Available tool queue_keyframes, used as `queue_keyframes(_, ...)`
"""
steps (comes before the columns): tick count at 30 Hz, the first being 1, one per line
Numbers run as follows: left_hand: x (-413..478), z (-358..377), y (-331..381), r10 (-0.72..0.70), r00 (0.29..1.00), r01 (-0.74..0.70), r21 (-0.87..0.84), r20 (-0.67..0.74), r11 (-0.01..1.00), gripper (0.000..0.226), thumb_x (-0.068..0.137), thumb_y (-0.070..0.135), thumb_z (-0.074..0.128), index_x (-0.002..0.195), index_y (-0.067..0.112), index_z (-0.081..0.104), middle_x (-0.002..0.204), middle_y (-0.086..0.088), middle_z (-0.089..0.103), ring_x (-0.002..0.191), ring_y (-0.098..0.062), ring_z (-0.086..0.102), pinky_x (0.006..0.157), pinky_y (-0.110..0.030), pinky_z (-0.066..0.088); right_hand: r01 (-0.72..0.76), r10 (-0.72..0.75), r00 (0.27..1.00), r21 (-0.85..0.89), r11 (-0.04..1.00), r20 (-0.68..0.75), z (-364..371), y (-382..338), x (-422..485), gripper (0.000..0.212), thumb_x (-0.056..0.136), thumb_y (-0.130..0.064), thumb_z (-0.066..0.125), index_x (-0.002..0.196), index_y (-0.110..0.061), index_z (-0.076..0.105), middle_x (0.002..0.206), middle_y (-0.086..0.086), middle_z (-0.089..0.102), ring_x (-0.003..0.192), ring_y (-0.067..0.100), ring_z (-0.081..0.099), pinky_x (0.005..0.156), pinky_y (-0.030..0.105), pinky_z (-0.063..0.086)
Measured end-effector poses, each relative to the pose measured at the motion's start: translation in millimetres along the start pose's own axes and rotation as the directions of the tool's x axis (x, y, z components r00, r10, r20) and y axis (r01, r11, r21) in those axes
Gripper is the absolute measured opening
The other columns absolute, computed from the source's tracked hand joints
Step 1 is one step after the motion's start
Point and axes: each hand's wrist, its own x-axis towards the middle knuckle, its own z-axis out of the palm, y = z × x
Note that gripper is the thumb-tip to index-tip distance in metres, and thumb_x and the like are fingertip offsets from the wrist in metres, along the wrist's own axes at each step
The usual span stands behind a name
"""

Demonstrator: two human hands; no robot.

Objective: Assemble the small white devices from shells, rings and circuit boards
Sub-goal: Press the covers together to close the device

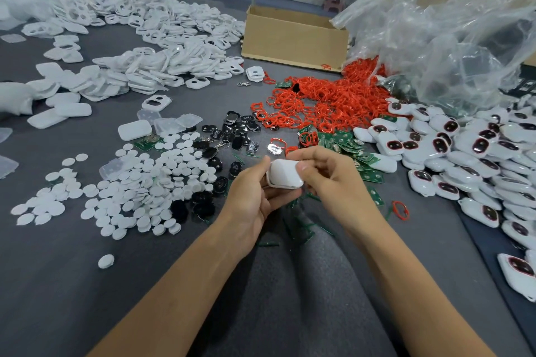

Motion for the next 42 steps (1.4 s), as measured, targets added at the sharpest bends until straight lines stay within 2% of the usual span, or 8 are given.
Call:
queue_keyframes(5,-2.3,1.2,0.1,0.035,0.999,-0.037,0.056,0.031,0.998,0.031,0.104,0.012,0.037,0.092,0.002,0.064,0.076,-0.009,0.071,0.064,-0.011,0.069,0.056,-0.024,0.057,0.079,-0.091,0.994,-0.179,0.981,-0.058,5.6,2.5,-1.3,0.018,0.09,-0.003,0.059,0.098,-0.015,0.07,0.079,0.01,0.064,0.068,0.025,0.056,0.068,0.037,0.049)
queue_keyframes(10,-2.4,-0.5,-1.0,0.05,0.994,-0.064,0.153,0.096,0.986,0.034,0.105,0.012,0.033,0.096,0.001,0.064,0.081,-0.009,0.074,0.07,-0.01,0.07,0.066,-0.022,0.059,0.136,-0.167,0.983,-0.311,0.94,-0.072,8.0,5.7,-1.2,0.018,0.085,-0.005,0.065,0.098,-0.016,0.073,0.097,0.003,0.061,0.063,0.008,0.049,0.064,0.012,0.039)
queue_keyframes(14,-1.3,-0.3,-2.8,0.069,0.993,-0.085,0.179,0.092,0.98,0.034,0.105,0.012,0.035,0.092,0.004,0.066,0.074,-0.002,0.074,0.066,-0.006,0.069,0.064,-0.019,0.058,0.105,-0.136,0.989,-0.35,0.931,-0.064,4.9,10.0,1.4,0.019,0.086,-0.009,0.066,0.102,-0.018,0.072,0.099,-0.002,0.064,0.067,0.001,0.049,0.064,0.01,0.036)
queue_keyframes(18,-1.8,-1.1,-5.3,0.1,0.989,-0.122,0.223,0.106,0.967,0.034,0.106,0.011,0.036,0.094,0.005,0.067,0.083,-0.004,0.076,0.074,-0.01,0.071,0.069,-0.021,0.059,-0.082,0.086,0.996,-0.126,0.989,0.024,0.5,11.3,3.7,0.018,0.091,-0.011,0.061,0.106,-0.017,0.069,0.09,0.002,0.071,0.074,0.01,0.061,0.072,0.023,0.047)
queue_keyframes(21,-2.3,-0.8,-7.6,0.107,0.986,-0.134,0.231,0.128,0.964,0.032,0.105,0.01,0.037,0.098,0.002,0.067,0.088,-0.012,0.074,0.079,-0.017,0.072,0.074,-0.027,0.06,-0.261,0.239,0.955,0.116,0.958,0.173,-5.4,11.7,3.3,0.019,0.095,-0.011,0.055,0.107,-0.009,0.069,0.068,-0.001,0.065,0.053,0.004,0.05,0.049,0.015,0.037)
queue_keyframes(25,-3.0,-0.5,-10.9,0.119,0.981,-0.157,0.269,0.153,0.95,0.028,0.104,0.011,0.041,0.107,-0.003,0.064,0.094,-0.016,0.07,0.08,-0.02,0.071,0.08,-0.032,0.06,-0.366,0.287,0.905,0.232,0.901,0.313,-12.7,12.3,3.2,0.025,0.095,-0.01,0.051,0.113,-0.002,0.067,0.081,0.011,0.062,0.058,0.012,0.05,0.048,0.018,0.039)
queue_keyframes(36,-8.9,2.3,-11.7,0.241,0.959,-0.276,0.284,0.153,0.918,0.025,0.101,0.003,0.044,0.099,-0.004,0.068,0.09,-0.017,0.069,0.075,-0.024,0.07,0.071,-0.035,0.062,-0.309,0.243,0.94,0.3,0.903,0.238,-9.3,10.2,0.0,0.024,0.091,0.001,0.053,0.108,-0.004,0.07,0.083,0.016,0.064,0.06,0.017,0.051,0.051,0.022,0.042)
queue_keyframes(42,-7.7,2.3,-13.4,0.326,0.94,-0.342,0.313,0.104,0.886,0.022,0.099,0.0,0.047,0.099,-0.008,0.068,0.092,-0.022,0.068,0.076,-0.022,0.068,0.065,-0.035,0.062,-0.244,0.207,0.967,0.302,0.922,0.15,-1.7,6.3,-2.2,0.026,0.092,0.003,0.052,0.102,-0.01,0.072,0.067,0.005,0.067,0.051,0.012,0.053,0.048,0.019,0.044)
